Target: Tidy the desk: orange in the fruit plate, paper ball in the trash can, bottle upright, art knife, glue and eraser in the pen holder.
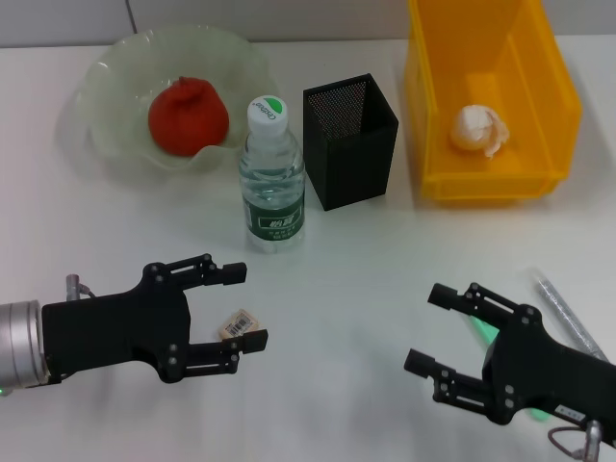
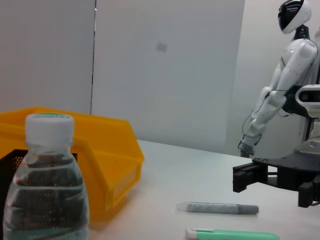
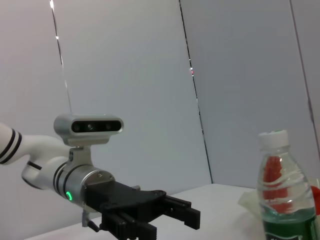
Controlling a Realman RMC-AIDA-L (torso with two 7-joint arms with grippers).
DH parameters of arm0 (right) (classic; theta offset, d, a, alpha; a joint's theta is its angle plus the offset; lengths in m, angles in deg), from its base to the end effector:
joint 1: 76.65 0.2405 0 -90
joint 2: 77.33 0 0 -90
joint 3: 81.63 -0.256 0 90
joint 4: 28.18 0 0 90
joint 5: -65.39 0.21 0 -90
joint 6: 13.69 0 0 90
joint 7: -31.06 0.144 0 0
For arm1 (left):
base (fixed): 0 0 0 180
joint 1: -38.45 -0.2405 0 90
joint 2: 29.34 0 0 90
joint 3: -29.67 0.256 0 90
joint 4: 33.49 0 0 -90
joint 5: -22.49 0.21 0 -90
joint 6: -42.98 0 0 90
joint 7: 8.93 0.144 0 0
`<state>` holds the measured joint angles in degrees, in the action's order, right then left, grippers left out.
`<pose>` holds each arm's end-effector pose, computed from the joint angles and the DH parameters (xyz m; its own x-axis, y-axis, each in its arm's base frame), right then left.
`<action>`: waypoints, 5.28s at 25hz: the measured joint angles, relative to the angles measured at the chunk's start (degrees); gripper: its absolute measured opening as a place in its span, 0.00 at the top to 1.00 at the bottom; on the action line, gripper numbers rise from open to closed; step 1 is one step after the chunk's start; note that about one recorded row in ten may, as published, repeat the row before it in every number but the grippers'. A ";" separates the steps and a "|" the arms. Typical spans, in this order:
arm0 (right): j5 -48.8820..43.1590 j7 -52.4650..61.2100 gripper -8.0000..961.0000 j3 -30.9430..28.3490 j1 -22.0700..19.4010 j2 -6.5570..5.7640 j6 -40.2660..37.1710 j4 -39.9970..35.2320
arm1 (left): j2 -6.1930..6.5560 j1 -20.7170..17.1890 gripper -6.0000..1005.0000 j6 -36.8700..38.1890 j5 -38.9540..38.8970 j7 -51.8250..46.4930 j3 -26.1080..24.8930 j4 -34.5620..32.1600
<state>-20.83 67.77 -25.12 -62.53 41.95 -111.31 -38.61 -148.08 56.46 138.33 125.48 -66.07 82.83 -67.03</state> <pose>0.3010 0.1944 -0.0582 0.6488 -0.1289 -0.7500 -0.4081 -0.8908 -0.2000 -0.2901 0.2512 -0.0250 0.8242 0.1509 0.5458 0.2602 -0.9570 -0.1283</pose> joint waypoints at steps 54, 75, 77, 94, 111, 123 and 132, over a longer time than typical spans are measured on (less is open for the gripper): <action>-75.46 121.45 0.19 9.50 47.54 -0.72 -8.60 -31.67 | -0.08 1.19 0.22 -3.67 -2.36 9.22 -0.07 6.81; -76.40 121.36 0.27 11.46 47.35 0.12 -1.63 -25.73 | -0.08 1.57 0.22 -3.43 -3.15 11.26 -0.06 8.27; -76.32 121.19 0.28 11.79 47.56 0.20 -1.42 -25.23 | -0.08 1.58 0.22 -3.44 -3.15 11.26 -0.07 8.26; -75.94 121.32 0.48 12.76 47.76 0.45 3.05 -22.63 | -0.08 1.67 0.22 -3.69 -3.59 11.26 -0.07 8.23; -73.79 121.90 0.49 15.12 47.16 0.53 6.76 -22.22 | -0.09 1.76 0.22 -4.55 -4.46 11.26 -0.07 8.23; -73.79 121.92 0.53 15.56 47.21 0.55 7.48 -22.19 | -0.08 2.02 0.22 -5.19 -4.47 11.26 -0.05 8.23; -73.18 121.61 0.60 15.70 47.27 0.60 7.83 -22.12 | -0.09 2.20 0.22 -5.28 -4.47 11.75 -0.07 8.37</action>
<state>-94.01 189.38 -9.42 -15.26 42.55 -103.48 -60.73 -148.17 58.66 133.06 121.01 -54.31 82.75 -58.66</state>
